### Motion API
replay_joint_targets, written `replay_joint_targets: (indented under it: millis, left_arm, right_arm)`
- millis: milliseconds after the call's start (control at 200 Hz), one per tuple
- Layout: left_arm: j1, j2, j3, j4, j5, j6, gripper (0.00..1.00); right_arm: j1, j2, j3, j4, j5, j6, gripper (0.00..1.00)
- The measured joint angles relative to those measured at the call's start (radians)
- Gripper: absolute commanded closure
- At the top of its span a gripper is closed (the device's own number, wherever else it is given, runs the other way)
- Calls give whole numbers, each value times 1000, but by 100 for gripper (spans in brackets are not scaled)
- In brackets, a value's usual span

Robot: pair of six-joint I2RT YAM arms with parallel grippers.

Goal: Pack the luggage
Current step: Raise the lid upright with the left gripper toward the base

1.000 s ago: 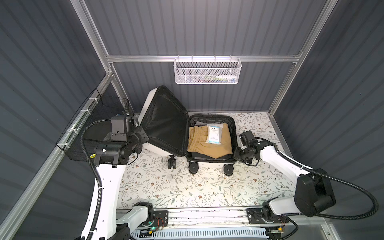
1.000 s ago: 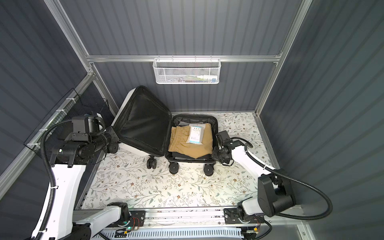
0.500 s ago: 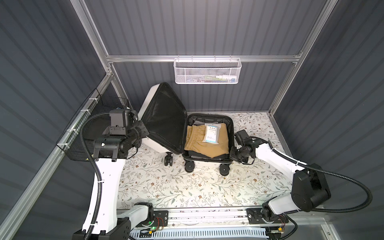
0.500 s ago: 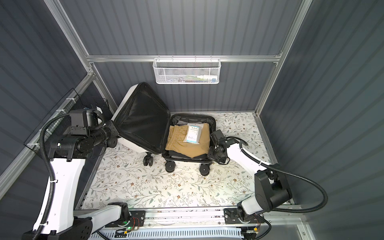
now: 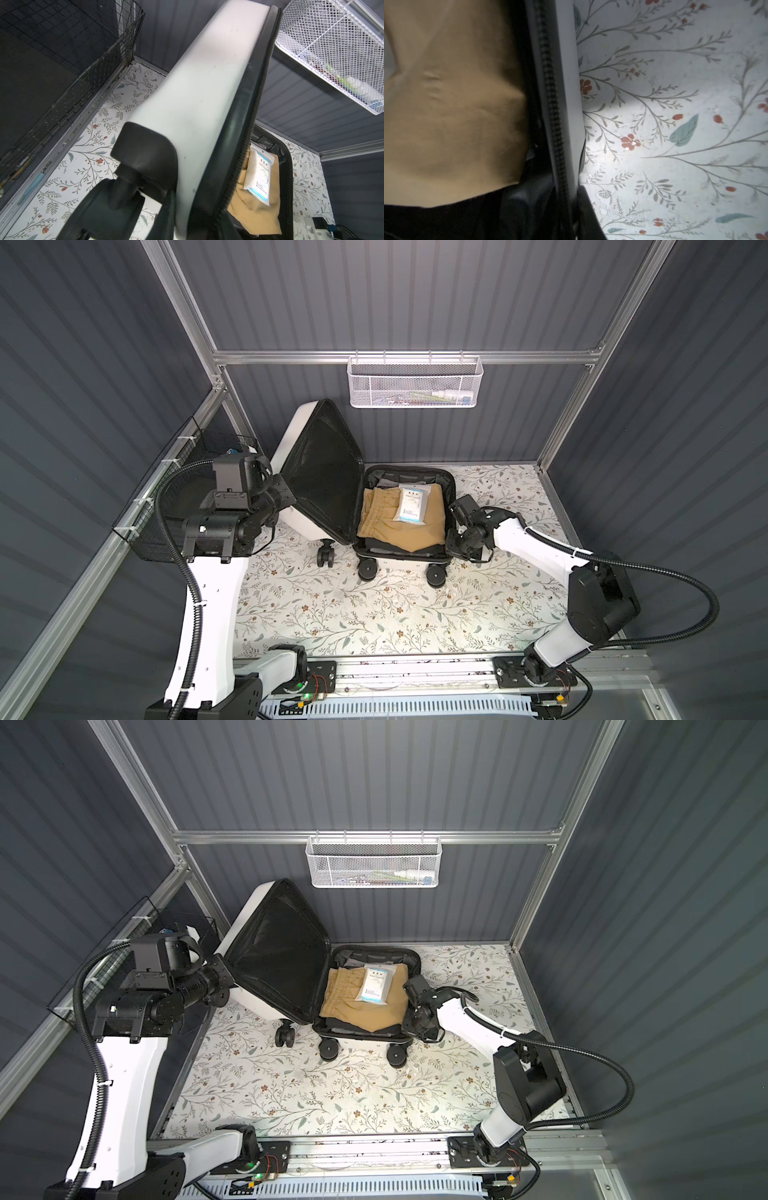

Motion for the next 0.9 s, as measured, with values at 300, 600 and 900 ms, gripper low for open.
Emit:
replay_joint_targets:
  millis: [300,600,900]
  left_arm:
    - [6,0,0,43,8,-6,99]
    - [6,0,0,65,56,-24,96]
    - [-40,20,36,64,58,-31,96]
  right_arm:
    - [45,65,69,1,13,12,100]
    - [47,66,69,2,15,12,100]
    - [47,73,74,1,14,12,100]
